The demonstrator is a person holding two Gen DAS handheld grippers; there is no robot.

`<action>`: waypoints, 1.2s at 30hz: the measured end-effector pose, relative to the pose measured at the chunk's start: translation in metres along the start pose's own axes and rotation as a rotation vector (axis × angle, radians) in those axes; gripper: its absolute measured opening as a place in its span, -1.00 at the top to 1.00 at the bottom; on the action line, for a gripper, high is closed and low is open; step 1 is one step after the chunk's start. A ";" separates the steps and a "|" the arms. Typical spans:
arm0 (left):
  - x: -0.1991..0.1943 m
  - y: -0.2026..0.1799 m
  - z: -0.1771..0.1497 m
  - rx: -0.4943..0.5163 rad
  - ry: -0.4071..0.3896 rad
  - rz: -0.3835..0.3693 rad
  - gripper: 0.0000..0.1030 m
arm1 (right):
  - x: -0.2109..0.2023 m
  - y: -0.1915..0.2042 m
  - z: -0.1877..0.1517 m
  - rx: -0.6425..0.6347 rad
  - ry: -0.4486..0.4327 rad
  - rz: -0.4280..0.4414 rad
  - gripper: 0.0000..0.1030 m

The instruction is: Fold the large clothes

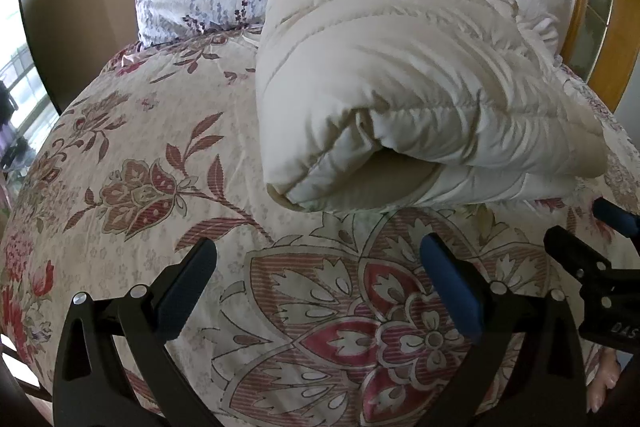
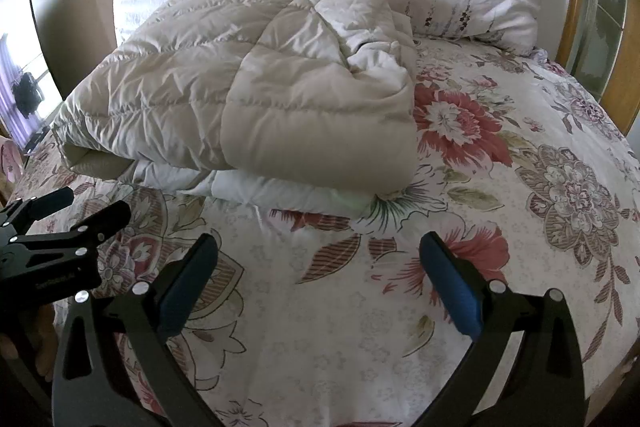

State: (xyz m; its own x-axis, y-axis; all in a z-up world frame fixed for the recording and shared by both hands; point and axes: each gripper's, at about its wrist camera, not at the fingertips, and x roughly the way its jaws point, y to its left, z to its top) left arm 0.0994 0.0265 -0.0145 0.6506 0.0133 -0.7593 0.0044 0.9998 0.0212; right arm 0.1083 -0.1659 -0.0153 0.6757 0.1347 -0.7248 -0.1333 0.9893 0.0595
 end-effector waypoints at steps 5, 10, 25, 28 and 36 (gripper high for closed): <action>-0.001 -0.001 0.000 -0.001 -0.001 0.002 -0.97 | 0.002 0.001 0.000 -0.003 0.004 0.004 -0.96; -0.001 0.000 0.000 0.000 -0.001 0.002 -0.97 | 0.004 0.001 0.000 -0.001 0.009 0.007 -0.96; 0.000 -0.001 0.000 -0.001 0.004 0.003 -0.97 | 0.005 0.003 0.001 0.004 0.012 0.007 -0.96; 0.000 0.000 0.000 -0.003 0.006 0.002 -0.97 | 0.007 0.003 0.000 0.009 0.017 0.010 -0.96; 0.000 0.000 0.000 -0.003 0.006 0.002 -0.97 | 0.008 0.002 0.001 0.015 0.023 0.015 -0.96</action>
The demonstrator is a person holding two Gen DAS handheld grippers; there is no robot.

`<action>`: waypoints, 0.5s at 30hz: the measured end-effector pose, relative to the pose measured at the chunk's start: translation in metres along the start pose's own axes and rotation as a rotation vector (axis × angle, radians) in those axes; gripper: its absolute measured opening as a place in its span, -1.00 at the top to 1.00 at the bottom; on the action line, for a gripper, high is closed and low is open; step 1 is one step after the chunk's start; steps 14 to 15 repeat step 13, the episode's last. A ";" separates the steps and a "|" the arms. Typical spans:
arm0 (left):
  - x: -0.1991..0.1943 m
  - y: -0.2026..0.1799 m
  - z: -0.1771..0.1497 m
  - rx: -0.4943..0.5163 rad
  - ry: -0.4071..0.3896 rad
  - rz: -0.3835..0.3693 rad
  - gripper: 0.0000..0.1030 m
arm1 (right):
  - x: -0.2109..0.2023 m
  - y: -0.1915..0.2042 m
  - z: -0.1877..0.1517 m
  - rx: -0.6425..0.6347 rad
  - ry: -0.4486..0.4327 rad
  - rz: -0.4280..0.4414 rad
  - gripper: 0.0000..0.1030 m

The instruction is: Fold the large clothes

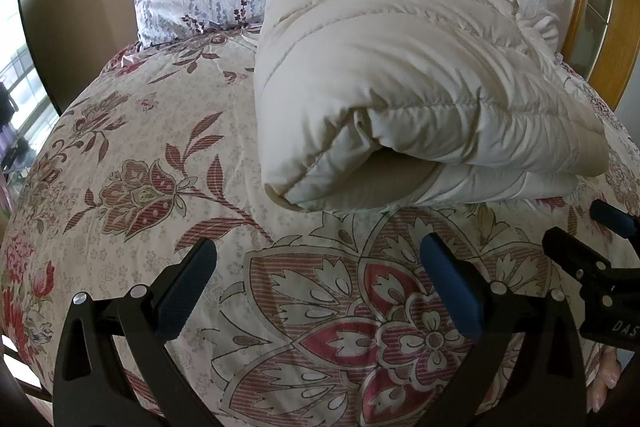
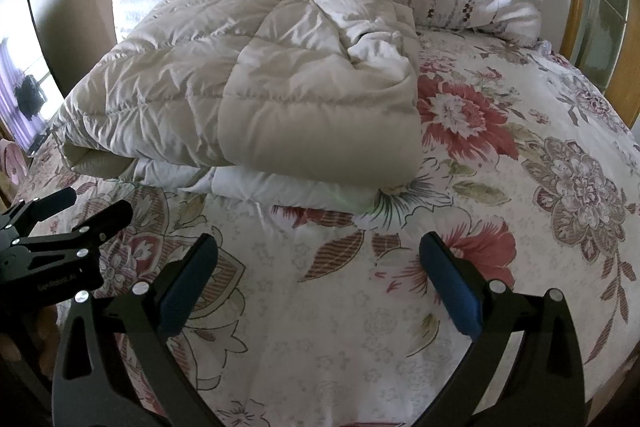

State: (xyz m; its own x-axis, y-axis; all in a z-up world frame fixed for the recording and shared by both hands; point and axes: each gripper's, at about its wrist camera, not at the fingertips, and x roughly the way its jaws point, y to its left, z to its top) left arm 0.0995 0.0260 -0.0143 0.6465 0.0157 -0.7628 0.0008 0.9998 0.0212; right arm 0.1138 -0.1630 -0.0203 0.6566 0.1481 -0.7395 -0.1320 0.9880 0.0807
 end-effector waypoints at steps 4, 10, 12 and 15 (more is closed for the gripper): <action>0.000 0.000 0.000 0.001 -0.001 0.000 -0.97 | 0.001 -0.001 0.000 0.002 0.001 0.000 -0.96; 0.000 0.001 0.001 0.000 0.001 0.003 -0.97 | 0.001 -0.001 0.000 0.002 0.002 0.001 -0.96; 0.000 0.000 0.001 0.001 0.002 0.003 -0.97 | 0.001 -0.001 0.001 0.002 0.002 0.001 -0.96; 0.000 0.000 0.001 0.002 0.002 0.003 -0.97 | 0.001 0.000 0.000 0.001 0.002 0.001 -0.96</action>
